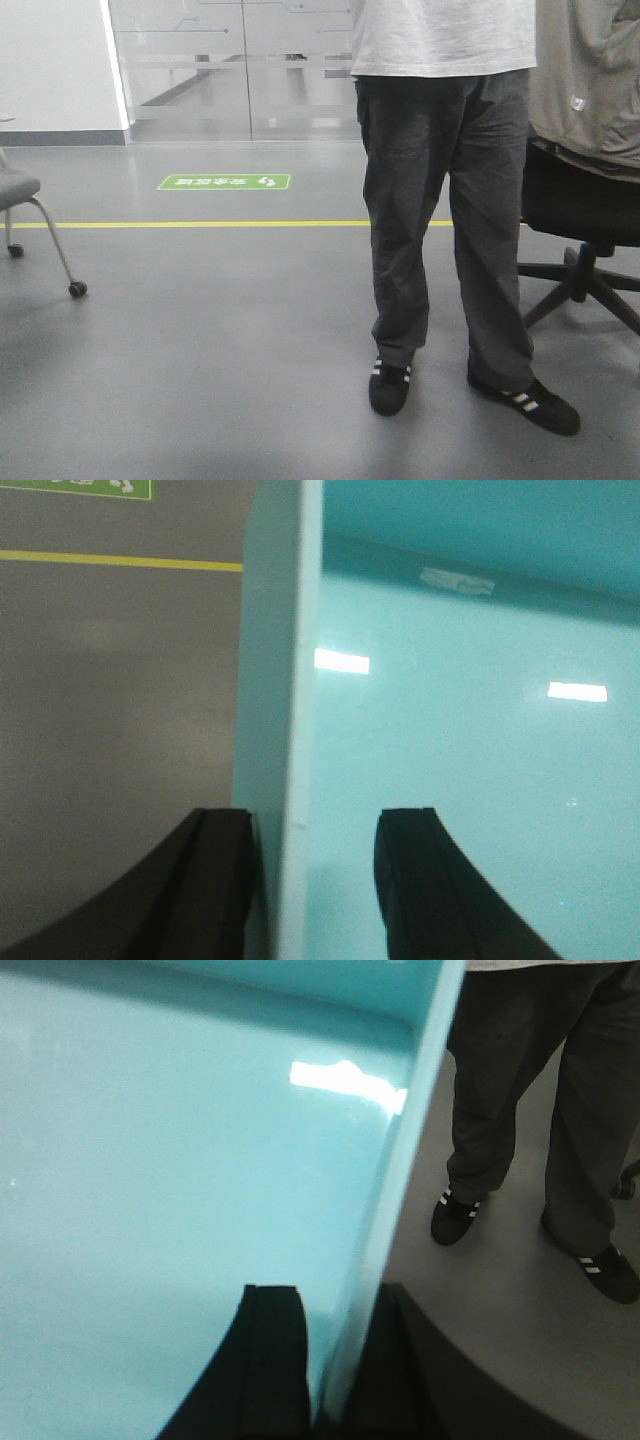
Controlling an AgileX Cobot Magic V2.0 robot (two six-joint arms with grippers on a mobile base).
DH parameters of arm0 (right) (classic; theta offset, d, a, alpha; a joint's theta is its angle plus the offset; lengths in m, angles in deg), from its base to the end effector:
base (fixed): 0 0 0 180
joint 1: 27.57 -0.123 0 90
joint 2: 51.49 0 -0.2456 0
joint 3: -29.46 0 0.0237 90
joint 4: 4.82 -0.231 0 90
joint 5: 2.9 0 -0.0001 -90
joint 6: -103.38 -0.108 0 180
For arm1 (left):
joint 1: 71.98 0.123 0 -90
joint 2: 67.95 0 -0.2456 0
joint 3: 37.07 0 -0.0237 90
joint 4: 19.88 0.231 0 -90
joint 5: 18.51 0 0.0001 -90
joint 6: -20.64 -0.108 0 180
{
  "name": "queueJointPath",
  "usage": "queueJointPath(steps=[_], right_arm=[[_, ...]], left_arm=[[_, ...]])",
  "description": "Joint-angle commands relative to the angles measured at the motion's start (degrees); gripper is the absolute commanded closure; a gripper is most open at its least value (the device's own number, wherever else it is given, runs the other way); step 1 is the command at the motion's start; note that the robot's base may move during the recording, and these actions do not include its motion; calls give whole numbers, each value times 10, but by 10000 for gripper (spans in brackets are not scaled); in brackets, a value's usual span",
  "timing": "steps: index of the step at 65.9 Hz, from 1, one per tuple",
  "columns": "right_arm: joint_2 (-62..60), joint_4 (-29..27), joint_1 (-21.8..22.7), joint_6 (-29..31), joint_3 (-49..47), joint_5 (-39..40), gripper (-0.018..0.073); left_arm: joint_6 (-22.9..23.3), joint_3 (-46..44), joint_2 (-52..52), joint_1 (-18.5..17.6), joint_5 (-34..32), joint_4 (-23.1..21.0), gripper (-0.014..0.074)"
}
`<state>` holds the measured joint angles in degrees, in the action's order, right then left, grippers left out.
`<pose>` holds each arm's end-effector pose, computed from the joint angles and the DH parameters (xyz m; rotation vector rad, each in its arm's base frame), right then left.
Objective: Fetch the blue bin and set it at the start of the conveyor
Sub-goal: 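Drive across the floor carrying the teal bin in both grippers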
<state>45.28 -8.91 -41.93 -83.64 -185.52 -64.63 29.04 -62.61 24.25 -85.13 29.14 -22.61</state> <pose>0.2998 0.0838 0.4375 -0.1388 2.1646 0.3025 0.3015 -0.0743 0.4372 0.0738 2.0052 -0.2973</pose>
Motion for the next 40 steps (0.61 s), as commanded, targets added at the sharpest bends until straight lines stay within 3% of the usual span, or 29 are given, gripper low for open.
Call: queueJointPath(steps=[1,21,40], right_arm=[[-9,41,10,19,-5,21,712],[-9,41,10,19,-5,21,712],[-9,41,10,19,-5,21,712]], left_arm=[[-18,-5,-12,4,-32,20,708],[-18,-5,-12,4,-83,20,708],[-18,-5,-12,4,-86,20,708]])
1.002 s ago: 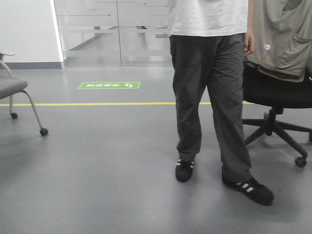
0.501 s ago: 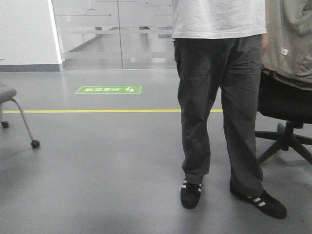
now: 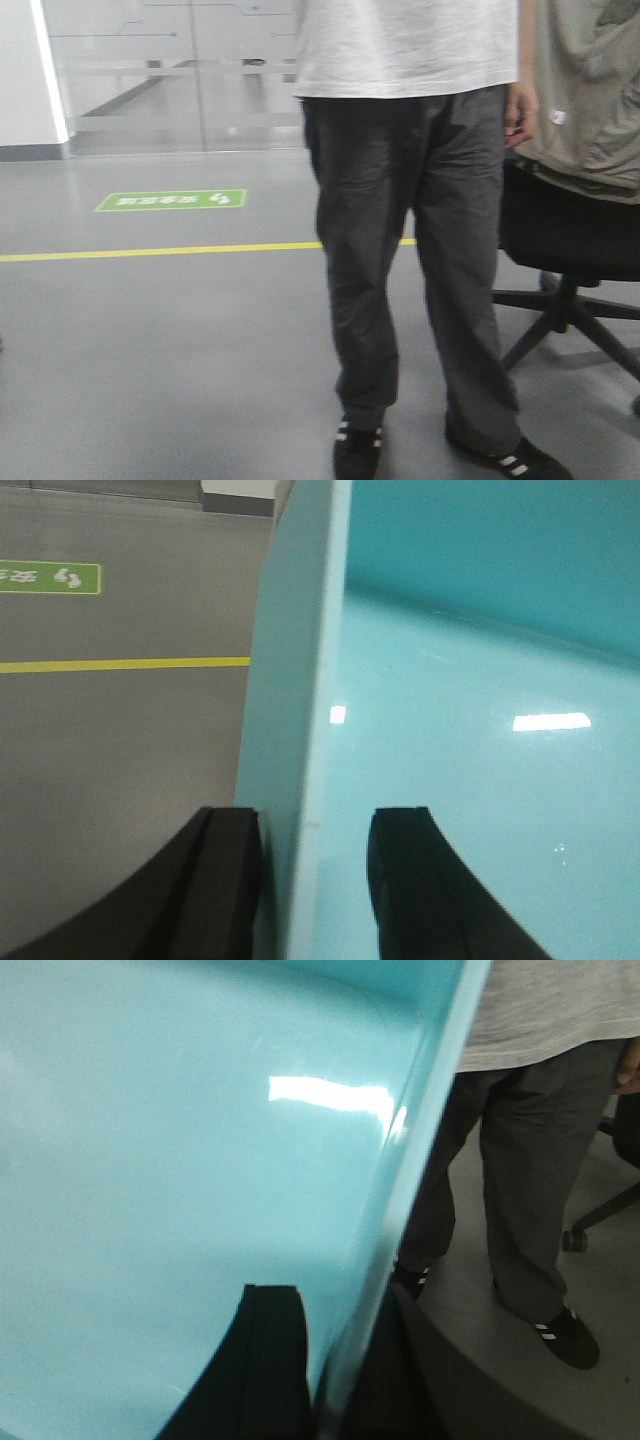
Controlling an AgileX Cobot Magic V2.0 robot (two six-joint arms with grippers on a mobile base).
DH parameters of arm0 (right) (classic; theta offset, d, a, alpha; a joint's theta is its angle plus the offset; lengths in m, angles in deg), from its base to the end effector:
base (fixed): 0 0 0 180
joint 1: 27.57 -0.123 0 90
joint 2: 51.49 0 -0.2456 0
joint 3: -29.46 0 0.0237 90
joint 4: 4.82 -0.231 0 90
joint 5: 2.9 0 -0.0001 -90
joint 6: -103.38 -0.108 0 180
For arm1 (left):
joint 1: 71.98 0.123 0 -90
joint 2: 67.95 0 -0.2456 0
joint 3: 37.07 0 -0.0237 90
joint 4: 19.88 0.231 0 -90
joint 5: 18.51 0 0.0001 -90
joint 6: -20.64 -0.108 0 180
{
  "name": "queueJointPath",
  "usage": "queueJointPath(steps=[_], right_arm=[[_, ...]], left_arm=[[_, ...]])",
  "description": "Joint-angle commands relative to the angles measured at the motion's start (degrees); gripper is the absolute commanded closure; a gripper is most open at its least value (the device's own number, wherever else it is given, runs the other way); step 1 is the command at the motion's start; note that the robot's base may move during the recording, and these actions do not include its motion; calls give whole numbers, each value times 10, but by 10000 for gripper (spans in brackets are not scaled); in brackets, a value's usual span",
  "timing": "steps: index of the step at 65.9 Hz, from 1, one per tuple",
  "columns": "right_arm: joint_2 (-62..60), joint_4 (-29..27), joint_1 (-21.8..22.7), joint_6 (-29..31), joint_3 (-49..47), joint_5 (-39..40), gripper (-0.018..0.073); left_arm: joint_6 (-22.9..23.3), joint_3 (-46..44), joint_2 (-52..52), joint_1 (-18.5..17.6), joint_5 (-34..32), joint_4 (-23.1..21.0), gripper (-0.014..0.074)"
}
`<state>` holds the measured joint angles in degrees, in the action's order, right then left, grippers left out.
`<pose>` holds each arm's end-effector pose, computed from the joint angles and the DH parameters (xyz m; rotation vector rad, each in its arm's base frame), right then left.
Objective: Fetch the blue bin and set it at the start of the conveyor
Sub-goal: 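Drive across the floor carrying the teal bin in both grippers, then drive up to the red-framed conveyor table and face its grey belt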
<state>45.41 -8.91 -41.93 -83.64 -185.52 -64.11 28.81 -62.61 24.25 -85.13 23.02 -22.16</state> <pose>0.3010 0.0840 0.4376 -0.1379 2.1578 0.3035 0.3058 -0.0744 0.4479 0.0724 1.8974 -0.2990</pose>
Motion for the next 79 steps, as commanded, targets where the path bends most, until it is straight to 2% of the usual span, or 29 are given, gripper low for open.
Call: queueJointPath(steps=[1,79], right_arm=[[-11,41,10,19,-5,16,712],[-11,41,10,19,-5,16,712]], left_arm=[[-16,-5,-12,4,-25,16,708],[-16,-5,-12,4,-25,16,708]])
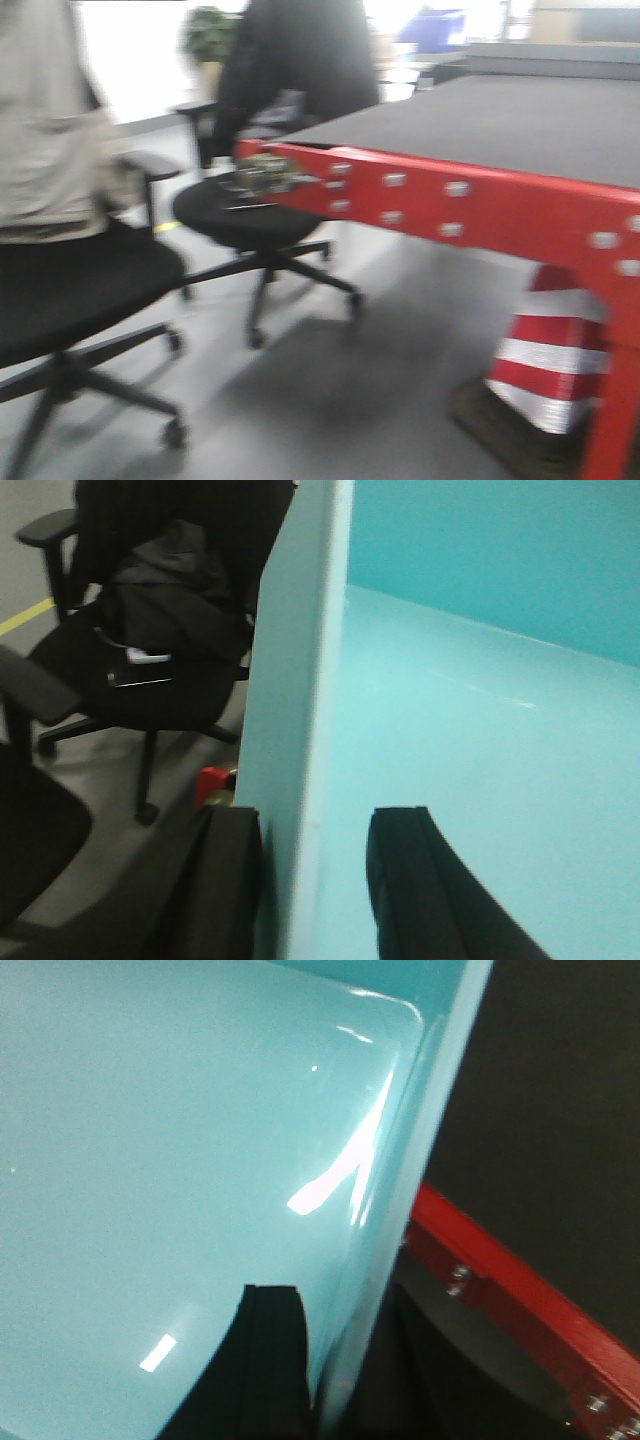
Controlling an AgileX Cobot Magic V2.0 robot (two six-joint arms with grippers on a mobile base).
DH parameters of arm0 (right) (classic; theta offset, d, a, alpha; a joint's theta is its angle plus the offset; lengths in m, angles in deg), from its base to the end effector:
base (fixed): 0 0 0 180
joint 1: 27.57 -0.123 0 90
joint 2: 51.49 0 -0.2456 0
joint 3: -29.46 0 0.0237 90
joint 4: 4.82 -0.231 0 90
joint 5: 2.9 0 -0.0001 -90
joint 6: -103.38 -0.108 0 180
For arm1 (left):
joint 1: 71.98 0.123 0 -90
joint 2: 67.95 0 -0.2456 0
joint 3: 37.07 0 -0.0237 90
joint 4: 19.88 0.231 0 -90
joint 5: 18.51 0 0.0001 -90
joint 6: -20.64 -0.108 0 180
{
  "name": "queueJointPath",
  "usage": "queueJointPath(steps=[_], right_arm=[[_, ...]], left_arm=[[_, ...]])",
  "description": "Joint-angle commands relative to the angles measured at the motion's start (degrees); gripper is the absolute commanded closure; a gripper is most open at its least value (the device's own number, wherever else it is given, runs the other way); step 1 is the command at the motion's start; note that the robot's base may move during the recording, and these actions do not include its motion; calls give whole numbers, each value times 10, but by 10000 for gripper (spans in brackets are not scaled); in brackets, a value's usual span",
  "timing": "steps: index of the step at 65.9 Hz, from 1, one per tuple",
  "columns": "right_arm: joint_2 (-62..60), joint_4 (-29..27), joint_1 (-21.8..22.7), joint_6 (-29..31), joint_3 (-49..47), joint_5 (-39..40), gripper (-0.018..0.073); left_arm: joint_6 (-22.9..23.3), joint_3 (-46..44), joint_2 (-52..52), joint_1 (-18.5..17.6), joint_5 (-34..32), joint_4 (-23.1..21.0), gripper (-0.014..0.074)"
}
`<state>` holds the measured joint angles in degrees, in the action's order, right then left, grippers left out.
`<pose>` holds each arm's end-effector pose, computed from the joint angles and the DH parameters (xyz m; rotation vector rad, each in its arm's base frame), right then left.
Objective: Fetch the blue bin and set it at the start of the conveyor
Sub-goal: 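Drive up to the red-framed conveyor table and face its grey belt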
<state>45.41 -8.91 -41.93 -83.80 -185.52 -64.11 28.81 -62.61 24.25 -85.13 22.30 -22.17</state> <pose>0.3010 0.0840 0.4376 -0.1349 2.1582 0.3051 0.3062 -0.0744 0.4492 0.0715 1.8849 -0.3008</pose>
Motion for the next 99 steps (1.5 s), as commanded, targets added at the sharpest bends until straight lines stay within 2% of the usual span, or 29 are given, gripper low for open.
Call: queueJointPath(steps=[1,99], right_arm=[[-11,41,10,21,-5,16,712],[-11,41,10,21,-5,18,712]], left_arm=[[-16,-5,-12,4,-17,16,708],[-16,-5,-12,4,-17,16,708]])
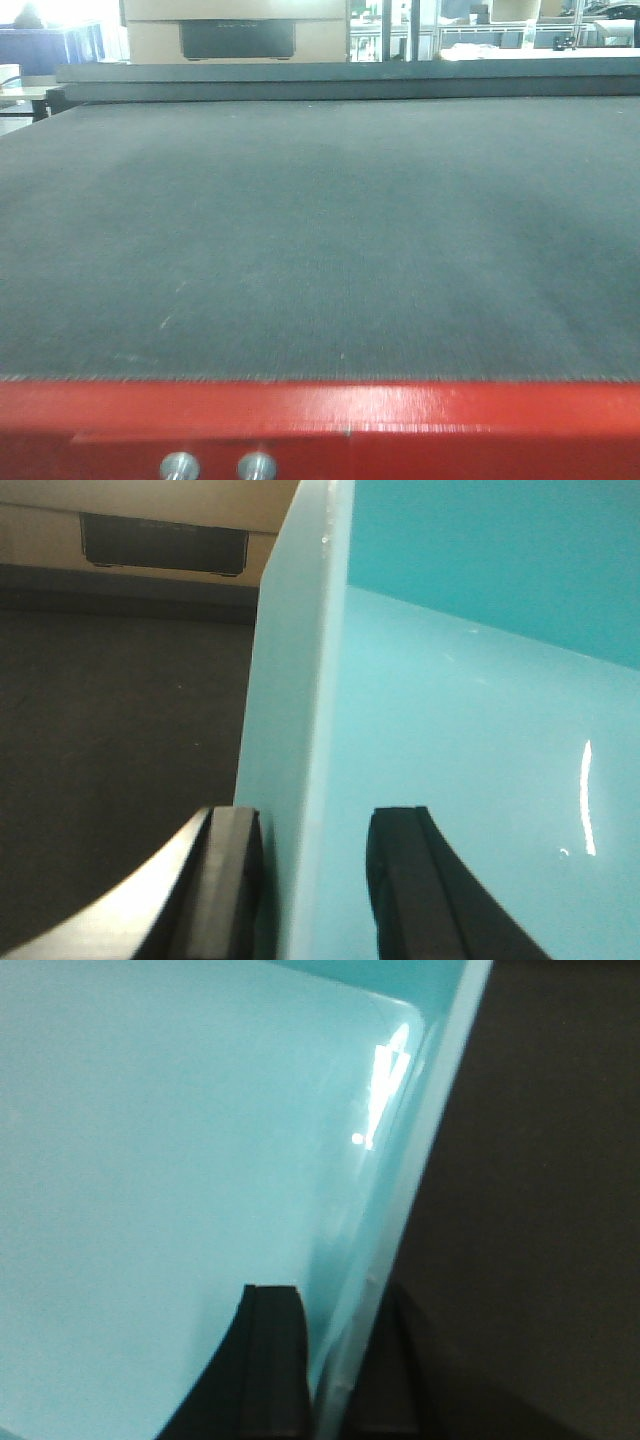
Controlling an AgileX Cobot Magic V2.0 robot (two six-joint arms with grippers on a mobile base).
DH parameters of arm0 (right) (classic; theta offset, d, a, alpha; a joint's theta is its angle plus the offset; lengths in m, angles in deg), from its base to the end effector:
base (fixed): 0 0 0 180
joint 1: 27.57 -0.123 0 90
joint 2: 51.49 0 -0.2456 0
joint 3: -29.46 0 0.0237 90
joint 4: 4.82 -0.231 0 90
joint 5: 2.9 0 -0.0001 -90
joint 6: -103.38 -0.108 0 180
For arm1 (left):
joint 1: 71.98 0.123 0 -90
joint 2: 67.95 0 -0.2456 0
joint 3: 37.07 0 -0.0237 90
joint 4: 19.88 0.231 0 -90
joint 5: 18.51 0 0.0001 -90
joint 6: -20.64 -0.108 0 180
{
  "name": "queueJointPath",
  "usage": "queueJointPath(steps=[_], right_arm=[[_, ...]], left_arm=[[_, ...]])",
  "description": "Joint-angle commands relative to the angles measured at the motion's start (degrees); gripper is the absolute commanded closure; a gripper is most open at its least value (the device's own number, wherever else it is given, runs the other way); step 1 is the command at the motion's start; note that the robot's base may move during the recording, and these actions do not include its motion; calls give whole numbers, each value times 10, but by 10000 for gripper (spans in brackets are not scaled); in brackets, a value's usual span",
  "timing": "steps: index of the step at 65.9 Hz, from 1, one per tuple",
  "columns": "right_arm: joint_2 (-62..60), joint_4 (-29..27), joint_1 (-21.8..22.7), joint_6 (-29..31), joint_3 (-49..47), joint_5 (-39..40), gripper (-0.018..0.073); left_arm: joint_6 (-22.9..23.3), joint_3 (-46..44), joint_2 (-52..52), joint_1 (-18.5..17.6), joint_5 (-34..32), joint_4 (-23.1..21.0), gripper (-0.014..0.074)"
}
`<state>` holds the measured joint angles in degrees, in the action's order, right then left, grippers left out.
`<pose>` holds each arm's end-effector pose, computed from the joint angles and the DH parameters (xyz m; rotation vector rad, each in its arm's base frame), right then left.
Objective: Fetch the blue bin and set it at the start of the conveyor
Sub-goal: 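Drive up to the red-framed conveyor table and face its grey belt, then lower the teal bin onto the grey belt and open both grippers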
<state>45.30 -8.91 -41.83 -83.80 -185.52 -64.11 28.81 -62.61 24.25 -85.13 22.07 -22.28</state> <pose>0.3006 0.0834 0.4382 -0.1329 2.1562 0.3043 0.3063 -0.0746 0.4497 0.0707 1.8810 -0.3034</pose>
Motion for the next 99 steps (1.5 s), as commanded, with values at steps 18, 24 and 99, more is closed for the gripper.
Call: queueJointPath(steps=[18,24,99], right_arm=[[-10,41,9,21,-5,18,712],[-10,41,9,21,-5,18,712],[-10,41,9,21,-5,18,712]], left_arm=[[-16,-5,-12,4,-15,17,708],[-16,-5,-12,4,-15,17,708],[-16,-5,-12,4,-15,17,708]])
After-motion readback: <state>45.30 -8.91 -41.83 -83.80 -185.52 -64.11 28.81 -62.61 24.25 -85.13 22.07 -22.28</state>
